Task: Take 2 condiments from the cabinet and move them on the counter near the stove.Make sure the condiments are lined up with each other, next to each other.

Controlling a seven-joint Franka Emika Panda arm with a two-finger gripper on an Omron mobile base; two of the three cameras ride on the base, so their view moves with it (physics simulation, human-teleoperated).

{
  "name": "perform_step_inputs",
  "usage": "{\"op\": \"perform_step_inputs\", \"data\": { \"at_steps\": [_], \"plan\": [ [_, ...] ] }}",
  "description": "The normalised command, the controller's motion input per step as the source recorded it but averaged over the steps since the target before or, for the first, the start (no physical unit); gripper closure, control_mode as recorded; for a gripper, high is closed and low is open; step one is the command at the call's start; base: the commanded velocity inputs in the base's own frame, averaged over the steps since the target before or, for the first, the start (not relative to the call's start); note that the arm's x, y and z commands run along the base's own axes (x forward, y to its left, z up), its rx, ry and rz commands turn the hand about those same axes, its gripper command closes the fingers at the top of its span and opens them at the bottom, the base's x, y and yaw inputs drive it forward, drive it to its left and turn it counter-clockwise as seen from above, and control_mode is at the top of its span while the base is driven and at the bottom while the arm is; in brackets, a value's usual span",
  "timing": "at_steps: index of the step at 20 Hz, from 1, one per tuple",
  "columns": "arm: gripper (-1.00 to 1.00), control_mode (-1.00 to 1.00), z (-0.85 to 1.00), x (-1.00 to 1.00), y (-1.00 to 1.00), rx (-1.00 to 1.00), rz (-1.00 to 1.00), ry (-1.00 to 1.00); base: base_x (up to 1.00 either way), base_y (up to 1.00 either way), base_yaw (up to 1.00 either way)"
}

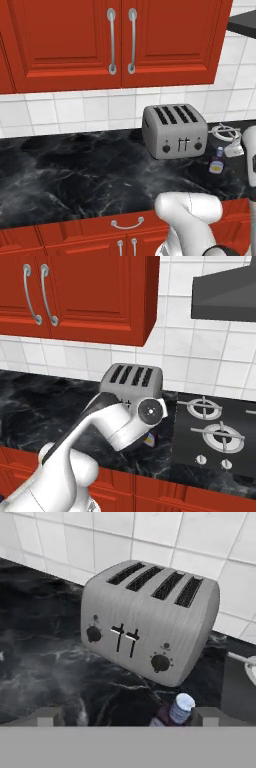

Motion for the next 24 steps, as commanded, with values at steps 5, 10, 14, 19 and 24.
{"op": "perform_step_inputs", "data": {
  "at_steps": [5, 10, 14, 19, 24],
  "plan": [
    [-1.00, -1.00, 0.34, 0.04, 0.98, -0.28, -0.22, 0.27, 0.00, 0.00, 0.00],
    [-1.00, -1.00, 0.02, 0.14, 0.32, -0.07, -0.06, 0.15, 0.00, 0.00, 0.00],
    [-1.00, -1.00, 0.00, 0.00, 0.19, -0.01, 0.00, 0.01, 0.00, 0.00, 0.00],
    [-1.00, -1.00, 0.01, 0.00, 0.10, 0.09, -0.08, -0.05, 0.00, 0.00, 0.00],
    [-1.00, -1.00, 0.19, 0.00, 0.29, 0.17, -0.38, -0.01, 0.00, 0.00, 0.00]
  ]
}}
